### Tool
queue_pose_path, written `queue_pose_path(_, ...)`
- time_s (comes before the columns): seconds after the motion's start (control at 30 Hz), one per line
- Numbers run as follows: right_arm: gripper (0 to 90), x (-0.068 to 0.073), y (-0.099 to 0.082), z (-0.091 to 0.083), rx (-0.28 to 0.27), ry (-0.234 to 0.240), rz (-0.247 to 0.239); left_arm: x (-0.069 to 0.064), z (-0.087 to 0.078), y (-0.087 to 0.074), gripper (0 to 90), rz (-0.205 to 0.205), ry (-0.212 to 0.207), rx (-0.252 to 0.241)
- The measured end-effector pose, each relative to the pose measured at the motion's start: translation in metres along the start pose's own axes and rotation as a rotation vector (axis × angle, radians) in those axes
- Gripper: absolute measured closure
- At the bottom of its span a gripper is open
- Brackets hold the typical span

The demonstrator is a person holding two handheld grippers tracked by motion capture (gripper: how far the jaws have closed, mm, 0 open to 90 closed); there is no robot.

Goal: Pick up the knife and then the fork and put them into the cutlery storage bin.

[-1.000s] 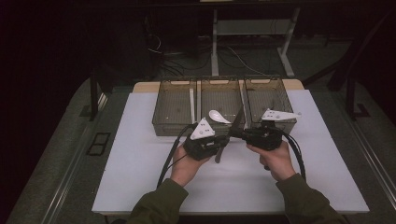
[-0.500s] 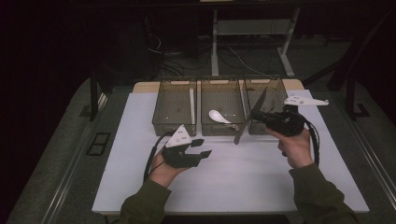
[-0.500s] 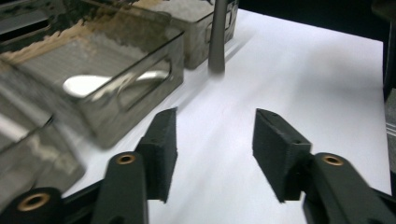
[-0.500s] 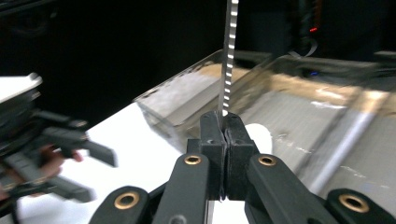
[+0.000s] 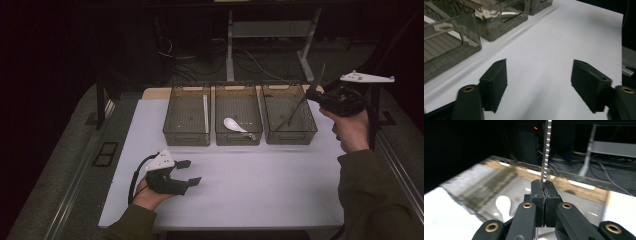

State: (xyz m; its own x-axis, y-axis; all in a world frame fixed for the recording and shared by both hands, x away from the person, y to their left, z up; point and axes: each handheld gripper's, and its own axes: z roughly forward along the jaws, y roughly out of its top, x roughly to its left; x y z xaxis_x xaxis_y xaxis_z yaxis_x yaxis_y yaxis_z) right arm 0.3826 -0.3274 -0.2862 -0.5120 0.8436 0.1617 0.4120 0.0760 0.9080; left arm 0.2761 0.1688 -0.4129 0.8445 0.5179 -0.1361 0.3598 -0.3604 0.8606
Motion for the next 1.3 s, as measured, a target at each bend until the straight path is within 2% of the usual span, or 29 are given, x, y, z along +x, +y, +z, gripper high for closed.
queue_pose_path(0.13,88.7,-0.017,0.004,0.006,0.061,-0.061,-0.013,-0.001,0.001,-0.003,22.2,-0.001,-0.014,0.017)
queue_pose_path(0.27,88.7,-0.028,0.001,0.018,0.163,-0.108,-0.028,-0.003,0.004,-0.004,19.9,0.0,-0.026,0.03)
queue_pose_path(0.47,88.6,-0.038,-0.013,0.044,0.331,-0.15,-0.045,-0.004,0.005,-0.004,19.3,0.009,-0.033,0.033)
queue_pose_path(0.53,88.7,-0.041,-0.02,0.055,0.364,-0.152,-0.045,-0.004,0.004,-0.004,19.4,0.008,-0.032,0.032)
queue_pose_path(0.6,88.6,-0.043,-0.02,0.061,0.354,-0.14,-0.029,-0.003,0.004,-0.004,19.5,0.007,-0.034,0.034)
queue_pose_path(0.87,88.5,-0.043,-0.023,0.087,0.336,-0.142,-0.029,-0.004,0.005,-0.004,19.5,0.015,-0.04,0.042)
queue_pose_path(0.97,88.5,-0.043,-0.029,0.101,0.361,-0.138,-0.019,-0.004,0.005,-0.004,19.5,0.017,-0.04,0.04)
queue_pose_path(1.13,86.7,-0.04,-0.035,0.117,0.369,-0.137,-0.009,-0.003,0.004,-0.004,19.3,0.017,-0.041,0.04)
queue_pose_path(1.17,85.7,-0.04,-0.036,0.119,0.373,-0.134,0.003,-0.003,0.004,-0.004,19.3,0.016,-0.042,0.04)
queue_pose_path(1.23,76.4,-0.041,-0.039,0.123,0.382,-0.139,0.016,-0.003,0.004,-0.004,18.9,0.015,-0.041,0.037)
queue_pose_path(1.3,70.9,-0.041,-0.042,0.124,0.387,-0.127,0.027,-0.003,0.004,-0.005,18.5,0.013,-0.039,0.035)
